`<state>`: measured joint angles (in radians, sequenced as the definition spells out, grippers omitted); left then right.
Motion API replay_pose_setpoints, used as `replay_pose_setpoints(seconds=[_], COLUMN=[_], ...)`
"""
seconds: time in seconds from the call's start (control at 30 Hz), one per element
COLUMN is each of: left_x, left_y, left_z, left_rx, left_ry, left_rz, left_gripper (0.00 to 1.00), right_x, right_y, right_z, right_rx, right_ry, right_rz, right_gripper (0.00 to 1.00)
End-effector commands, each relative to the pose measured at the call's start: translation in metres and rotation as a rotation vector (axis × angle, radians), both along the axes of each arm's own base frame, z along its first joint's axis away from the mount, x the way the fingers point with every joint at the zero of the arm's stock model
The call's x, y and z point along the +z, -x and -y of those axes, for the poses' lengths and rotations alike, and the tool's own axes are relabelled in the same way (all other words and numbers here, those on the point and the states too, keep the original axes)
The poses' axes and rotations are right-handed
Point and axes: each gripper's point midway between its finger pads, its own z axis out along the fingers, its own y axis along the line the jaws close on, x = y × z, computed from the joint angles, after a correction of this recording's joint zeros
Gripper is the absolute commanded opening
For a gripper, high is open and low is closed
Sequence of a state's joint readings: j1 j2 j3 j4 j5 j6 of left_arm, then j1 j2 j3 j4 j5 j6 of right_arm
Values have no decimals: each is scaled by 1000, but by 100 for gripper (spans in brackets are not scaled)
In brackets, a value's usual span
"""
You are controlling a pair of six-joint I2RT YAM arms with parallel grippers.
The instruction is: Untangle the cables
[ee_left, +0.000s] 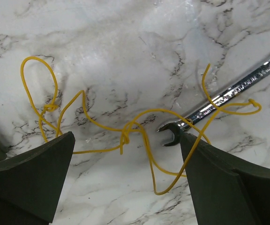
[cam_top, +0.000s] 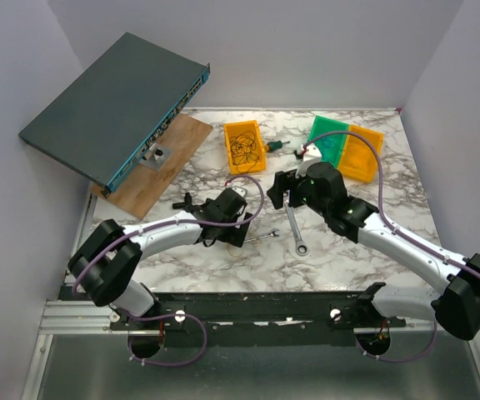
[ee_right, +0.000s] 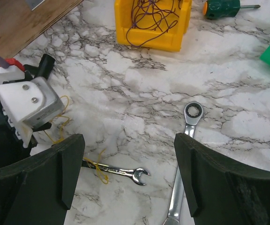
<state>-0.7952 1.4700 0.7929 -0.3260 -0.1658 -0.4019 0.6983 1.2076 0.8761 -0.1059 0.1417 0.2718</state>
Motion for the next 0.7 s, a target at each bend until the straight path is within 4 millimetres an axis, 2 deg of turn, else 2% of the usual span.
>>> replay_pose_setpoints(seconds=[0.0, 0.1, 0.2, 0.33, 0.47, 0.57, 0.67], left_x=[1, -1, -5, -12, -9, 2, 21], left_y=[-16, -19, -20, -19, -18, -18, -17], left_z=[-8, -7, -4, -7, -12, -9, 1], left_rx=[86, 90, 90, 115, 135, 130, 93], left_ry=[-90, -82, -45, -18, -18, 14, 94], left_rz=[14, 4, -28, -76, -80, -68, -37], left_gripper=[99, 96, 75, 31, 0, 0, 0], right_x=[2, 4, 4, 7, 7, 5, 0], right_y=[6, 7, 7, 7, 7, 7, 10], right_z=[1, 1, 1, 2, 4, 5, 4], right_rx=[15, 17, 15, 15, 8, 3, 5], right_ry=[-19, -23, -23, -26, -22, -22, -24], right_rz=[-2, -1, 1, 6, 9, 5, -14], right_gripper=[86, 86, 86, 86, 86, 86, 86])
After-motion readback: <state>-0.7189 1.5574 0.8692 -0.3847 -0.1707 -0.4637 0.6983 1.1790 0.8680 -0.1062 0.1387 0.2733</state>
